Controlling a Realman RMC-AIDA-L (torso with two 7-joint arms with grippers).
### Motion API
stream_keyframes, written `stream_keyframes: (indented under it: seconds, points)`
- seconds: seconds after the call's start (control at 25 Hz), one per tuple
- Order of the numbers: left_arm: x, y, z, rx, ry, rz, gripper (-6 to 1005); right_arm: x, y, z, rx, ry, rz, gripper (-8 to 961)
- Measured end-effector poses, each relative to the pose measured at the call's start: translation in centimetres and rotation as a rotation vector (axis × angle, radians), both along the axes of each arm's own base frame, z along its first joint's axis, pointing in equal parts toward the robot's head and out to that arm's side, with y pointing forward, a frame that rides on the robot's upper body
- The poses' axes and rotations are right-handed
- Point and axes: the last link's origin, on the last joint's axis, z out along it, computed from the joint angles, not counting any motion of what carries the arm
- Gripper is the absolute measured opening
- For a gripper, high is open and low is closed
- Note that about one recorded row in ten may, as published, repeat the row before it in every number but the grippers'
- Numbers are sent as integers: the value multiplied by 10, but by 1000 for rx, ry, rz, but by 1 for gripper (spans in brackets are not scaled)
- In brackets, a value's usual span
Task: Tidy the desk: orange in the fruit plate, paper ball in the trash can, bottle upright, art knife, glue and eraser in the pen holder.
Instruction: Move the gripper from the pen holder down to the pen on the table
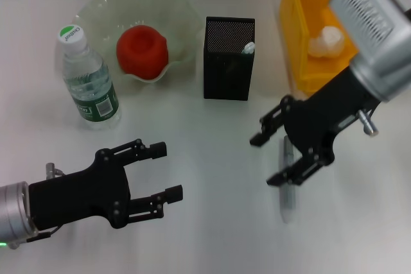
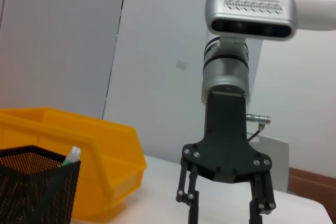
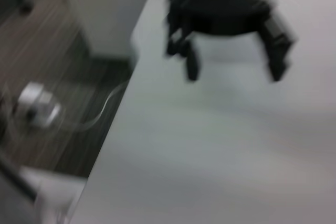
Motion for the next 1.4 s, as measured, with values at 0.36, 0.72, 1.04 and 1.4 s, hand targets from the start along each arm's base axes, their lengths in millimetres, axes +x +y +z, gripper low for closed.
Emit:
stream_keyframes:
  seconds: [0.36,0.72,1.04,1.4]
  points:
    - [0,6,-6,-9,33,15,786,-8,-5,-19,-112,-205,258,701]
    - [0,8,-5,-3,25,30,786,-9,-8,-23,-179,-284,397,700]
    - [-1,8,-7,-5,29,44,785,-7,-11,-34,-204,-336,483,698]
    - [-2,8,-8,-4,29,51,785,-3,-8,-44,-178,-358,537,679]
